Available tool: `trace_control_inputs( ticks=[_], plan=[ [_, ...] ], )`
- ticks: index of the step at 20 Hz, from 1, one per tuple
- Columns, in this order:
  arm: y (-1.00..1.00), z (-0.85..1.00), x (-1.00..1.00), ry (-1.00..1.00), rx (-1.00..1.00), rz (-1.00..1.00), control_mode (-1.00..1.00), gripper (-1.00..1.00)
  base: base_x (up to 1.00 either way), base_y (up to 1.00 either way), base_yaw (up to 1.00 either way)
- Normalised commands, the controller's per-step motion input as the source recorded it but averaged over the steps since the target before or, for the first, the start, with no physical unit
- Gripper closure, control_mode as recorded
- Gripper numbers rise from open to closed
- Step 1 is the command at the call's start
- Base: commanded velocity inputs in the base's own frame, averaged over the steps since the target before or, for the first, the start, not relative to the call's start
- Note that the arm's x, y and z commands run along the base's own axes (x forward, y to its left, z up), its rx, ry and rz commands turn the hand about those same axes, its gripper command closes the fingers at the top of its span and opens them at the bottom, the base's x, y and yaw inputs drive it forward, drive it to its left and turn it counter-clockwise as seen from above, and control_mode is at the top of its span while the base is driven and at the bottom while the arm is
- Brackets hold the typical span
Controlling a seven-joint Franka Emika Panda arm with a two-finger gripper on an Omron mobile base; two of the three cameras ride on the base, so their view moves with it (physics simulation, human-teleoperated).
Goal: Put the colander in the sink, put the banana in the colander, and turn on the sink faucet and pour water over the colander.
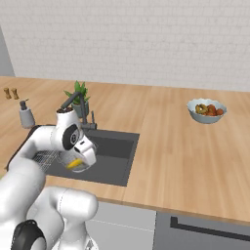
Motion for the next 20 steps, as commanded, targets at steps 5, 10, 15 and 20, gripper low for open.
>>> trace_control_inputs(
  ticks=[5,10,15,20],
  plan=[
    [0.16,-0.04,0.64,-0.09,0.00,0.04,-1.00,1.00,0.00,0.00,0.00],
    [0.41,-0.04,0.75,-0.05,0.00,0.02,-1.00,1.00,0.00,0.00,0.00],
    [0.47,-0.05,0.71,0.00,0.00,0.00,-1.00,1.00,0.00,0.00,0.00],
    [0.25,-0.34,0.34,0.00,0.00,0.00,-1.00,1.00,0.00,0.00,0.00]
  ],
)
